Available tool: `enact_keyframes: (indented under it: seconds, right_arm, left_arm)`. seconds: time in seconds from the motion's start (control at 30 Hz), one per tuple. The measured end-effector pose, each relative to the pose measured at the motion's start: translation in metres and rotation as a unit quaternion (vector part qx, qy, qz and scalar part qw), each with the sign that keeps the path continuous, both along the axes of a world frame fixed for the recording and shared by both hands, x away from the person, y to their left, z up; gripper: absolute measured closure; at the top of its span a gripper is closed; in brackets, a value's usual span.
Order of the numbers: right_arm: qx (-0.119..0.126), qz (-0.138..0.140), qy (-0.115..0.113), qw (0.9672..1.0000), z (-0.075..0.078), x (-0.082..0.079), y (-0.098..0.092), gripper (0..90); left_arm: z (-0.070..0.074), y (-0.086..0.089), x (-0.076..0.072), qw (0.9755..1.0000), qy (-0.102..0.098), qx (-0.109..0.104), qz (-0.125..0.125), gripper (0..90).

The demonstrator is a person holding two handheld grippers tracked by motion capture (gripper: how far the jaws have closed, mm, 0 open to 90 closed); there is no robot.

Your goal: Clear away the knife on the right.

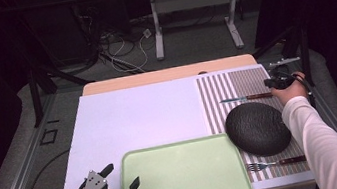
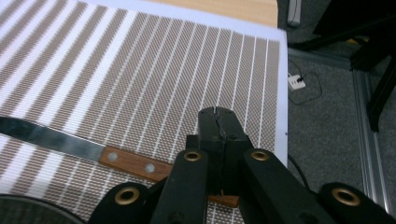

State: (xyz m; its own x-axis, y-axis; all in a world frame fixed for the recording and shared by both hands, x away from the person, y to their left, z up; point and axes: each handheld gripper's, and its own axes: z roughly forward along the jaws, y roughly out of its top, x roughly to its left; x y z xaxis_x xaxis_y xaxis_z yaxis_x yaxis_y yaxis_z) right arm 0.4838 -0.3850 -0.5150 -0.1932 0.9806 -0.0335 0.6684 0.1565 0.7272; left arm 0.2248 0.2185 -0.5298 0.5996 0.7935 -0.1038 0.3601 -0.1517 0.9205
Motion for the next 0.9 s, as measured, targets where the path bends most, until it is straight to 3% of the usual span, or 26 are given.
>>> enact_keyframes:
  seconds: [0.23, 0.4, 0.77, 0.9]
  right_arm:
    - [0.009, -0.02, 0.019, 0.9996, -0.019, 0.002, -0.007, 90.0]
    - [0.008, -0.018, 0.025, 0.9995, -0.024, 0.002, -0.01, 90.0]
    - [0.006, -0.014, 0.055, 0.9984, -0.027, -0.001, -0.014, 90.0]
    - [0.016, -0.014, 0.066, 0.9976, -0.027, -0.004, -0.015, 90.0]
  left_arm:
    - [0.0, 0.0, 0.0, 1.0, 0.0, 0.0, 0.002, 0.5]
    - [0.0, 0.001, 0.0, 1.0, 0.001, -0.001, 0.003, 0.5]
    - [0.0, 0.0, 0.001, 1.0, 0.001, -0.001, 0.0, 0.5]
    - [0.0, 0.0, 0.001, 1.0, 0.002, -0.001, 0.0, 0.5]
